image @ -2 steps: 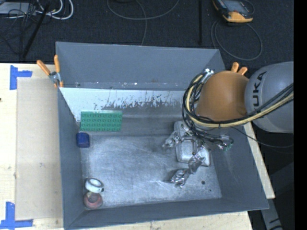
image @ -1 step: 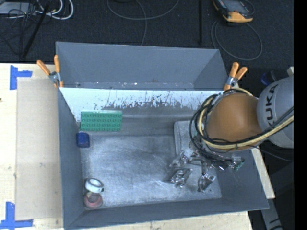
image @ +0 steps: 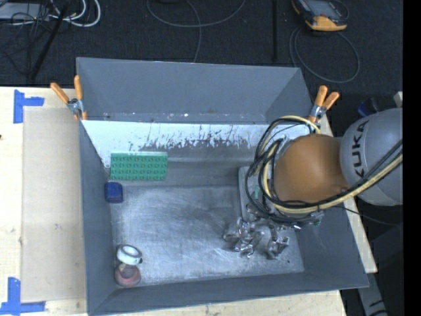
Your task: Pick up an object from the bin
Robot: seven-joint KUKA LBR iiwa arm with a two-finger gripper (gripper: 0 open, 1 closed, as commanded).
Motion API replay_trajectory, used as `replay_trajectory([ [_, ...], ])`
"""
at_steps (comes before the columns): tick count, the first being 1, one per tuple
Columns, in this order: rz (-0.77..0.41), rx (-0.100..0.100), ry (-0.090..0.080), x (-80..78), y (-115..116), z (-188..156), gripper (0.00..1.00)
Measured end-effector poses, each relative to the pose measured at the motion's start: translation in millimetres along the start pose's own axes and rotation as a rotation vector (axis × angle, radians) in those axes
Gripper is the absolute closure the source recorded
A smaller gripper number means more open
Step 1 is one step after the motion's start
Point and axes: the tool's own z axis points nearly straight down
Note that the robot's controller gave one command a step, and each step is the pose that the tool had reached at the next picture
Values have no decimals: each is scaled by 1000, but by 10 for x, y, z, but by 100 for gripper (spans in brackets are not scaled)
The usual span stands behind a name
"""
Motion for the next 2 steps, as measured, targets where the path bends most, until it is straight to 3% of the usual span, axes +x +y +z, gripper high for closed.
replay_trajectory([
  [1,-1,1,3,10,-10,-17,100],
  [2,-281,6,-3,-280,139,-2243,100],
])
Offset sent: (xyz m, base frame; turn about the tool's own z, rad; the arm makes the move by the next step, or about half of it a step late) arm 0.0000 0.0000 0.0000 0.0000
